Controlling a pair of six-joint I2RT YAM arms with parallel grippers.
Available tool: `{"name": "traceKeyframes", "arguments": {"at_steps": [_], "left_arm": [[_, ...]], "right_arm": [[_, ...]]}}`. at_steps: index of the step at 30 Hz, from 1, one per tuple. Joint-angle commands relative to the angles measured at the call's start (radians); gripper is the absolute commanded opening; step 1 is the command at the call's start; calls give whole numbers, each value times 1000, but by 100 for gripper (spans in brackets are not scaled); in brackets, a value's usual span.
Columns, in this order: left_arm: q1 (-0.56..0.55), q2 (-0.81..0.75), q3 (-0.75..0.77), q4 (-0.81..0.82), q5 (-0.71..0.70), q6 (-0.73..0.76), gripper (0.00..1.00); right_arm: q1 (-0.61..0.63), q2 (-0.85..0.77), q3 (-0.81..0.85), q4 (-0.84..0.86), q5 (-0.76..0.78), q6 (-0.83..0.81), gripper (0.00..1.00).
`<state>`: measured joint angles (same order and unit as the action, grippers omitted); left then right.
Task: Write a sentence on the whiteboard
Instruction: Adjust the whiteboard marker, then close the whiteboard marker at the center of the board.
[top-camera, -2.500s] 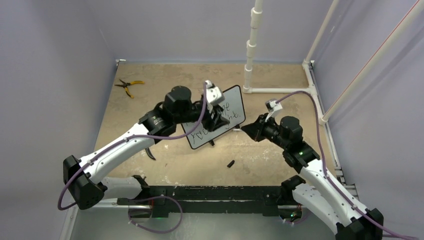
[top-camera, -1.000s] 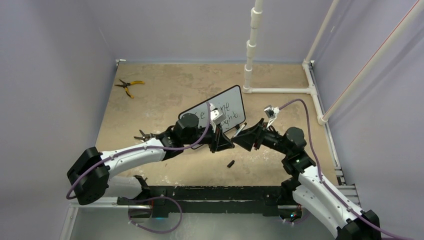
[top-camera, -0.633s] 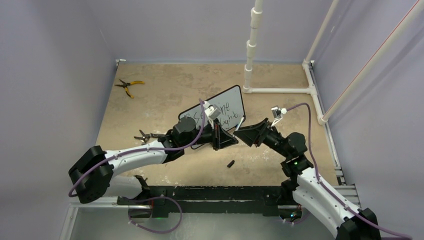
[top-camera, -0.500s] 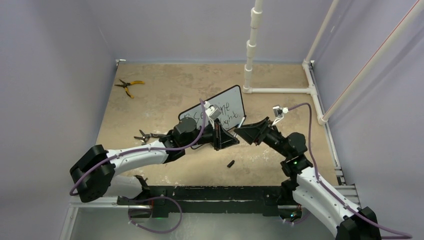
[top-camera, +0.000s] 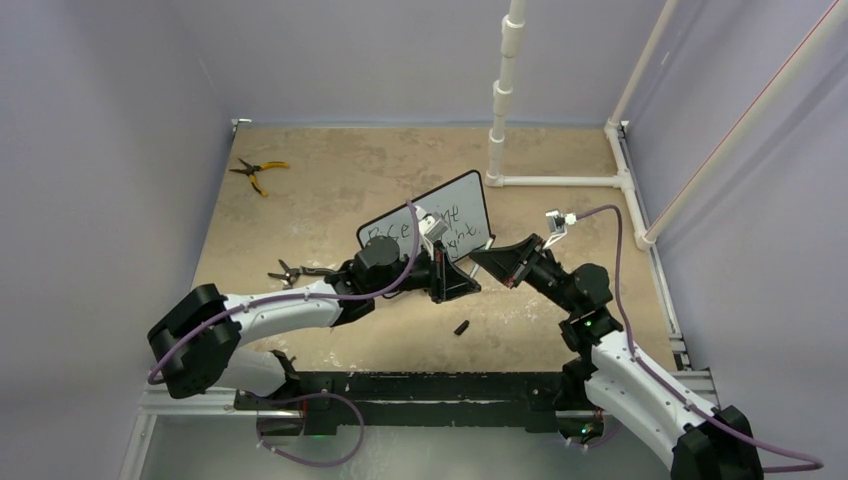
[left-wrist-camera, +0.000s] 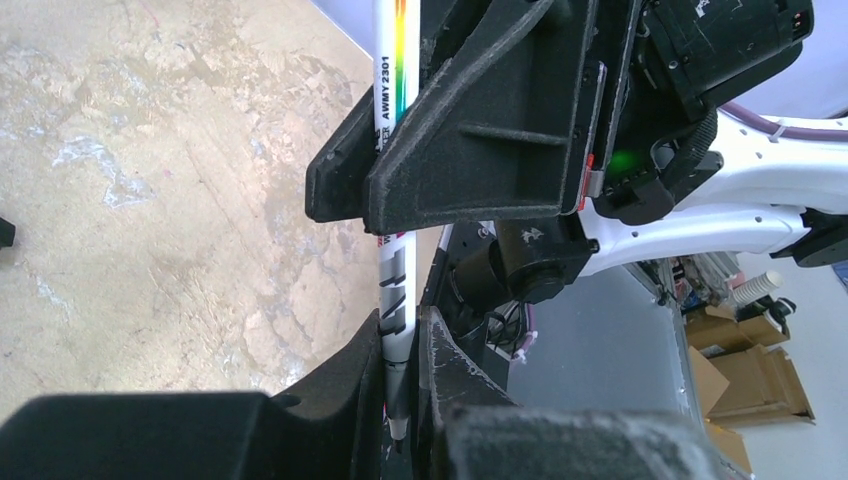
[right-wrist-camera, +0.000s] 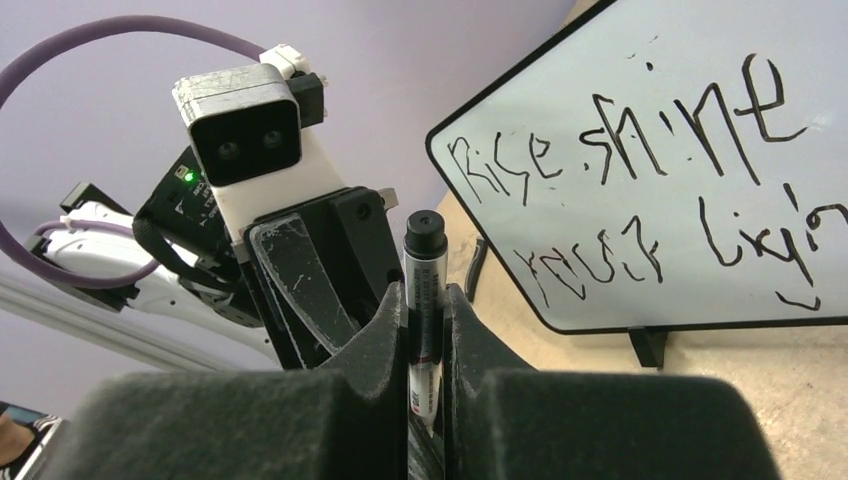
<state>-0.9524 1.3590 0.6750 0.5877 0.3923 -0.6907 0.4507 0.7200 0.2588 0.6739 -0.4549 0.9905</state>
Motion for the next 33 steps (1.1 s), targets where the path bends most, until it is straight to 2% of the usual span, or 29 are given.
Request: {"name": "traceKeyframes", "arguments": {"at_steps": [1,2,3,4,6,12,17,23,33], "left_arm": [[-6,7,19,23,-12,16,8],[-6,11,17,11,-22,29,23],[-7,15,16,-5,-30,38,33],[-6,20,14,-28,-39,55,40],[-6,22,5,-73,-62,93,45],[-48,36,0,-303,-222,289,46],[-150,85,2,-401,-353,368,46],[-251,197,19,-391,-480,399,48],[-275,285,63,-364,-602,384,48]], "right_arm": [[3,-24,12,-9,52,-36,0],[3,-35,23,-49,77,-56,0],[3,-45,34,-106,107,-75,0],[3,-57,43,-142,135,-102,0],[3,-79,63,-231,197,-158,0],[4,-98,102,-454,364,-284,0],[2,-122,89,-491,382,-322,0],[3,-189,50,-495,434,-318,0],[4,-214,64,-550,451,-337,0]]}}
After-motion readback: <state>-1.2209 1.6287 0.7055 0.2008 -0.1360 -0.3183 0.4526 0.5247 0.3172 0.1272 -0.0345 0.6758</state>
